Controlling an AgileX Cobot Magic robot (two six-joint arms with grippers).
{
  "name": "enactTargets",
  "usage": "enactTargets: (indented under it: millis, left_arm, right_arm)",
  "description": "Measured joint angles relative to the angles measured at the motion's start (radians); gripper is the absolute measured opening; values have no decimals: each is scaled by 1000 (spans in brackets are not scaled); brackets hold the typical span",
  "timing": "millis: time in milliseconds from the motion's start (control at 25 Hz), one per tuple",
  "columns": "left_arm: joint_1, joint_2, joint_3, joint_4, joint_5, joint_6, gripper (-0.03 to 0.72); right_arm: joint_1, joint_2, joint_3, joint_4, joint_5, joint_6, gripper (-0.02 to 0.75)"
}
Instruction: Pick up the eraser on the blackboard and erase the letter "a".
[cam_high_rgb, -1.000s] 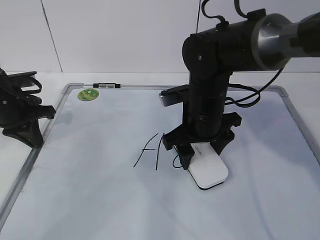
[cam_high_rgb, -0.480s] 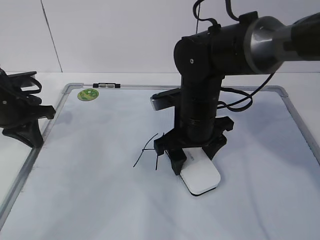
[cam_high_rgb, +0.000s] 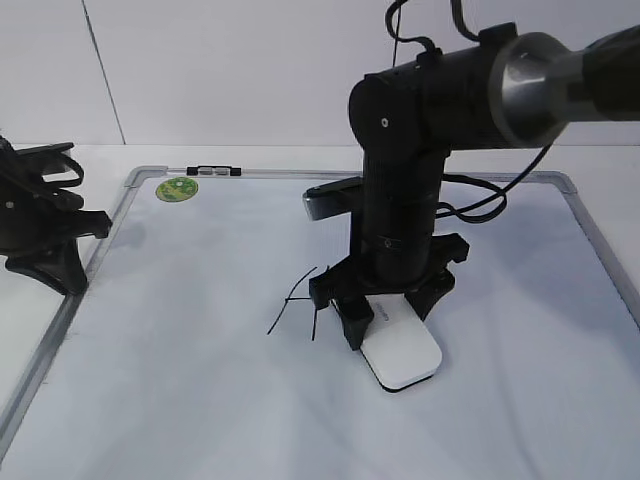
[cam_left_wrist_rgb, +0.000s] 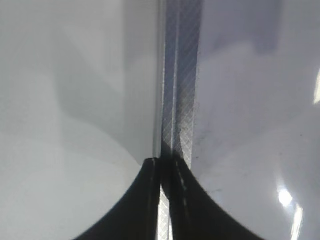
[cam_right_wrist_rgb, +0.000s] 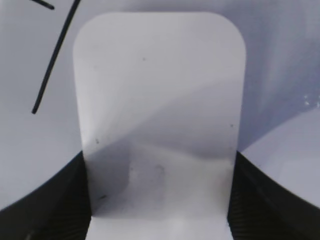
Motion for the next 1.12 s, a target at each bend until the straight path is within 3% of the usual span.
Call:
enactTargets:
  millis: [400, 600, 1120]
  left_arm:
    - [0, 0, 0, 0, 0, 0, 15]
    - [0, 0, 0, -2, -2, 0, 15]
    - [0, 0, 0, -2, -2, 0, 15]
  right_arm:
    - [-112, 0, 0, 20, 13, 0, 533]
    - [-119, 0, 0, 23, 12, -2, 533]
    - [17, 0, 0, 15, 6, -2, 532]
